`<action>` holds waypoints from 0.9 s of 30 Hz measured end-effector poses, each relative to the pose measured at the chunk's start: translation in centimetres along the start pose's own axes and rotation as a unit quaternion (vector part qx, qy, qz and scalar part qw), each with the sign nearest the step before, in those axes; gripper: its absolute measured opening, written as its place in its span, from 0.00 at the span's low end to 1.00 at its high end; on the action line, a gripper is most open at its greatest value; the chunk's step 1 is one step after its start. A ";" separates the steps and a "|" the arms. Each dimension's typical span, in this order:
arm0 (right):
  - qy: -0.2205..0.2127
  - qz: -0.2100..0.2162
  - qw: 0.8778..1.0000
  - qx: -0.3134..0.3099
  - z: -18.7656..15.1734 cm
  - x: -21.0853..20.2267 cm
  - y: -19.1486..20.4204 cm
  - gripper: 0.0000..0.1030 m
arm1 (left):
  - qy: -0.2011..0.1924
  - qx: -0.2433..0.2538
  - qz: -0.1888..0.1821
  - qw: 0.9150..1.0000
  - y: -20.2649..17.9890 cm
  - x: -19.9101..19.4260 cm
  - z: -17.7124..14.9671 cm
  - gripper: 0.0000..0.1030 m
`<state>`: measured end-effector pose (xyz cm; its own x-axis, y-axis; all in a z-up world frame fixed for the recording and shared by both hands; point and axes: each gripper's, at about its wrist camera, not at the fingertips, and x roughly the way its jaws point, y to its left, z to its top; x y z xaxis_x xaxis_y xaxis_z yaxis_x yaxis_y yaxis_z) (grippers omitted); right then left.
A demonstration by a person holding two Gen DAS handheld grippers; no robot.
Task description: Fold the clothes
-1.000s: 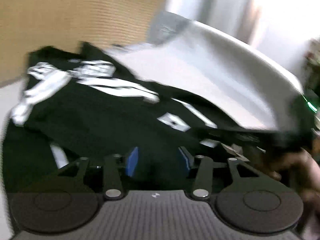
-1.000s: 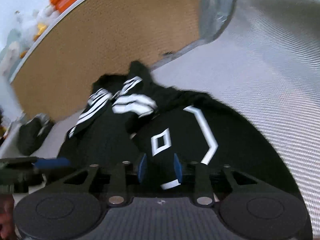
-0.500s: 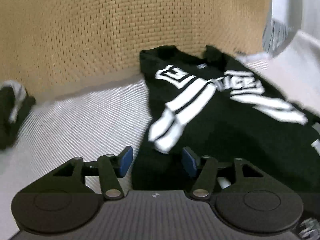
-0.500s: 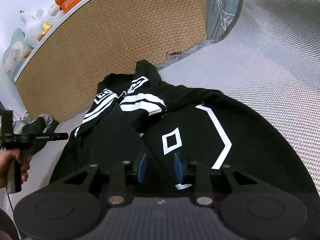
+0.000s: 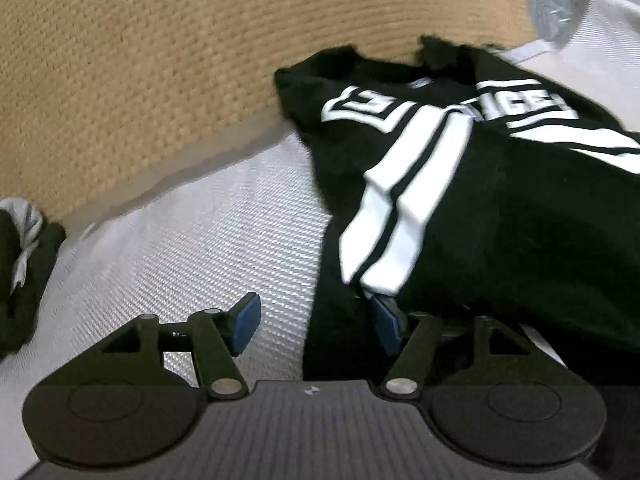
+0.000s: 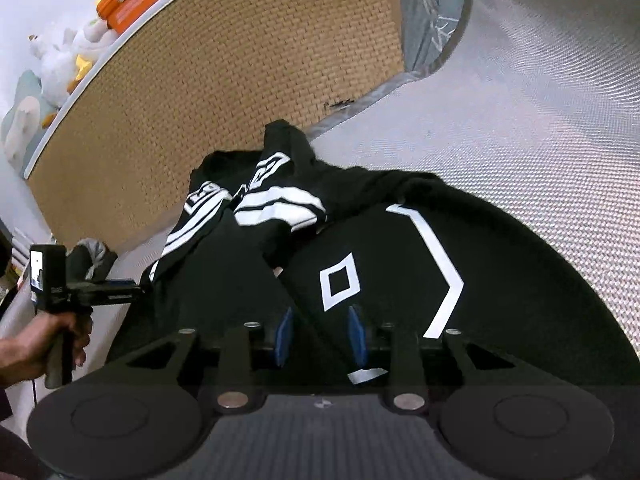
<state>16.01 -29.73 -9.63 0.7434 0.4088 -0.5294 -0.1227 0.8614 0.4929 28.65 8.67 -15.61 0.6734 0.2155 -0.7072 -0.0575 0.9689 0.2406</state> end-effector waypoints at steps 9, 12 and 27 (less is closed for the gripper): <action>-0.006 0.007 0.999 0.033 0.1 -0.1 -1.2 0.35 | -0.062 -0.033 0.017 0.997 1.1 -0.1 -0.4 0.65; -0.004 0.009 0.999 0.031 0.1 -0.1 -1.2 0.35 | -0.093 -0.042 0.024 0.995 1.5 -1.1 -0.6 0.66; 0.005 0.008 1.000 0.007 -0.1 0.2 -1.0 0.35 | -0.013 -0.089 0.080 0.993 3.1 -0.9 0.1 0.76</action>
<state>16.20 -30.44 -10.31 0.7348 0.4250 -0.5286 -0.1244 0.8505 0.5110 27.95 11.44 -14.22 0.6634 0.3669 -0.6521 -0.2928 0.9293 0.2249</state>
